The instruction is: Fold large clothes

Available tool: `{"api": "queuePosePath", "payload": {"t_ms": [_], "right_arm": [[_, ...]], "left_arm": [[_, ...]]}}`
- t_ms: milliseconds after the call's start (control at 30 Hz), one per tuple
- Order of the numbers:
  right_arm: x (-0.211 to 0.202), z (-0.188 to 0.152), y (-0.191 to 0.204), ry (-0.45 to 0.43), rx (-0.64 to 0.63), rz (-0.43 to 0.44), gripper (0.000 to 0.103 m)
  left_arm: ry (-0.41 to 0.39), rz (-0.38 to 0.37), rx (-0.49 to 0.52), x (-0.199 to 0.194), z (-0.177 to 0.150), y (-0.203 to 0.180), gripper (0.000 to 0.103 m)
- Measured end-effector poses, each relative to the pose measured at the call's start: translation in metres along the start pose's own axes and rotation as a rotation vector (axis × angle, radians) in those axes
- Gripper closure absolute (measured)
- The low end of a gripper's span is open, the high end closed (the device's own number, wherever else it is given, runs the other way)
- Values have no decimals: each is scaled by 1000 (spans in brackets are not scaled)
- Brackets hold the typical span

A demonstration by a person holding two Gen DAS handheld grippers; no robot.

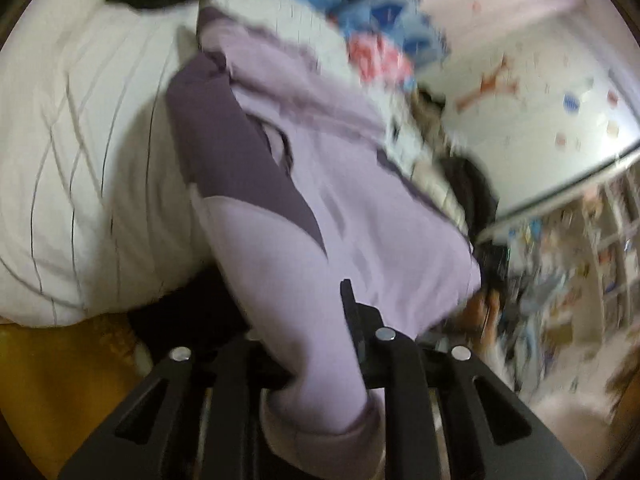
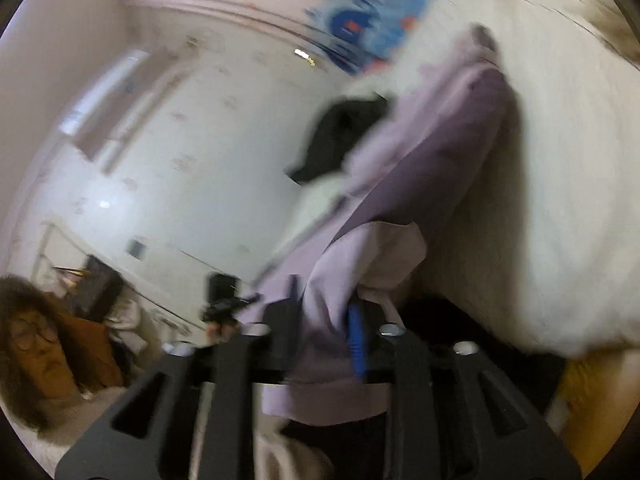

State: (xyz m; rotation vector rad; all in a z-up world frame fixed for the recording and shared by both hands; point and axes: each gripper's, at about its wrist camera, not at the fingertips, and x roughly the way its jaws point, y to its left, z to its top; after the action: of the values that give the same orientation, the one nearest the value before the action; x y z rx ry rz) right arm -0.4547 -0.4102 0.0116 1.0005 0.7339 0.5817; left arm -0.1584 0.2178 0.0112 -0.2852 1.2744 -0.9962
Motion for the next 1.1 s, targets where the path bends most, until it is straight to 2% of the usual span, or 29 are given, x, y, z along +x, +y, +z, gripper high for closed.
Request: {"api": "queuePosePath", "payload": {"t_ms": [33, 100, 200, 267, 300, 333, 367, 467, 567, 600, 633, 667, 700, 733, 833, 867, 1000, 1033, 1100], "right_arm": [[-4, -8, -28, 20, 72, -37, 22], [-9, -20, -68, 32, 185, -36, 21], [-13, -33, -106, 19, 265, -4, 19], [-6, -36, -120, 28, 282, 10, 15], [-1, -36, -125, 38, 293, 19, 14], [8, -35, -131, 60, 301, 56, 13], [16, -34, -133, 73, 301, 97, 13], [44, -30, -140, 68, 306, 211, 8], [64, -25, -142, 62, 294, 246, 9], [69, -25, -139, 61, 270, 257, 19], [74, -26, -131, 62, 239, 264, 40], [76, -27, -124, 61, 214, 248, 49], [77, -26, -113, 52, 177, 244, 67], [75, -24, -104, 39, 150, 249, 78], [61, -10, -62, -8, 20, 287, 81], [59, -5, -47, -4, -20, 282, 81], [44, 3, -9, 21, -113, 306, 81], [36, 0, -8, 40, -119, 311, 79], [30, -10, -16, 84, -109, 265, 73]], "left_arm": [[47, 3, -19, 6, -5, 17, 72], [111, -22, -120, 18, -14, 67, 68], [35, -140, -197, 8, -22, 110, 61], [4, -156, -191, 3, -23, 120, 49], [-3, -158, -191, 5, -22, 120, 39], [-9, -164, -191, 7, -20, 121, 28], [-6, -179, -187, 13, -17, 121, 25], [39, -222, -205, 37, -12, 126, 23], [71, -253, -225, 64, -12, 125, 23], [66, -249, -222, 68, -13, 122, 23], [45, -226, -231, 71, -13, 117, 24], [17, -204, -253, 70, -14, 113, 27], [-2, -193, -262, 69, -15, 110, 39], [-29, -180, -256, 63, -14, 100, 56], [-88, -172, -191, 39, -11, 66, 76], [-109, -182, -162, 30, -10, 53, 78], [-179, -201, -18, -11, -20, 1, 79], [-175, -204, 16, -19, -28, -5, 79], [-118, -186, 50, -17, -38, -5, 79]]}}
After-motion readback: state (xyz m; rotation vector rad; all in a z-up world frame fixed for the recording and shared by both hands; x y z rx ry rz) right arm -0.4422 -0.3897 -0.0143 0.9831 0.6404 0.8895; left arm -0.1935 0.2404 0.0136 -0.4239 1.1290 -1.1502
